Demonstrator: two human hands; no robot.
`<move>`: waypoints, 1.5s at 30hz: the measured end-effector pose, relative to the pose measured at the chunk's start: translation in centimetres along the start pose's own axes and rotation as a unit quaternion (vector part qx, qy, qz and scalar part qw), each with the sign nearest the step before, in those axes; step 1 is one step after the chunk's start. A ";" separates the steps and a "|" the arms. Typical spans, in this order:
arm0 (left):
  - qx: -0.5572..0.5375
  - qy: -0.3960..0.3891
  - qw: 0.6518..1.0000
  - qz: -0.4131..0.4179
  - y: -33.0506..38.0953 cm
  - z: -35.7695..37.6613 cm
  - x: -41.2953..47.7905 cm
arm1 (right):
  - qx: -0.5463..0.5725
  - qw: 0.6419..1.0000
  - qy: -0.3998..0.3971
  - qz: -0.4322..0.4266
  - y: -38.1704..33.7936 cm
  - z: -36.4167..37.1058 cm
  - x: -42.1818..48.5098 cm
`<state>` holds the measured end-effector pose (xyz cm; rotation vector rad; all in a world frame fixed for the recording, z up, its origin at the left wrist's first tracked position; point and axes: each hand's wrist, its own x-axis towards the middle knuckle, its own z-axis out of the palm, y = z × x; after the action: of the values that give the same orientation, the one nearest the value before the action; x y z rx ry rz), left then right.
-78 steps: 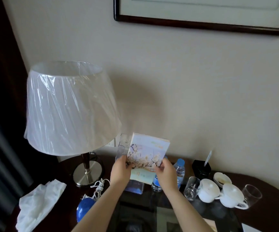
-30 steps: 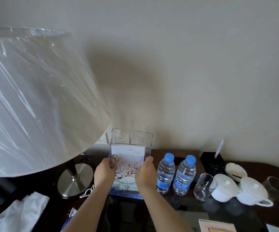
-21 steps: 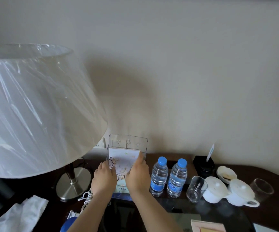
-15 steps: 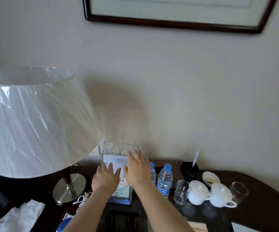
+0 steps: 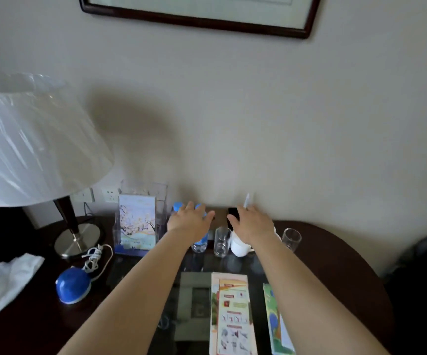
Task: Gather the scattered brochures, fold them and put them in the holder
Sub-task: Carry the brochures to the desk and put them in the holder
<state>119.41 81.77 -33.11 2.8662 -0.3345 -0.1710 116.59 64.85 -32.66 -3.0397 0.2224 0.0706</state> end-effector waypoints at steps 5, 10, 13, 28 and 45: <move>0.002 -0.046 0.999 0.029 4.1 6.7 -2.0 | 0.008 0.999 -0.028 0.018 5.1 4.7 -3.7; -0.015 -0.090 0.996 0.005 4.7 14.6 -3.5 | 0.019 0.999 -0.040 0.008 7.2 11.6 -6.1; 0.003 -0.146 0.989 -0.019 3.7 20.3 -5.2 | 0.030 0.996 -0.087 0.014 7.4 16.8 -7.7; -0.136 -0.022 0.983 -0.122 3.8 30.2 -8.8 | 0.252 0.933 -0.091 0.238 5.4 26.6 -10.5; -0.197 0.049 0.951 -0.231 2.5 30.4 -6.9 | 0.431 0.819 0.002 0.380 8.5 26.4 -9.1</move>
<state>107.85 73.98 -61.09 2.4904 0.3608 -0.1560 105.27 60.35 -59.14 -1.8913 1.1036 0.0082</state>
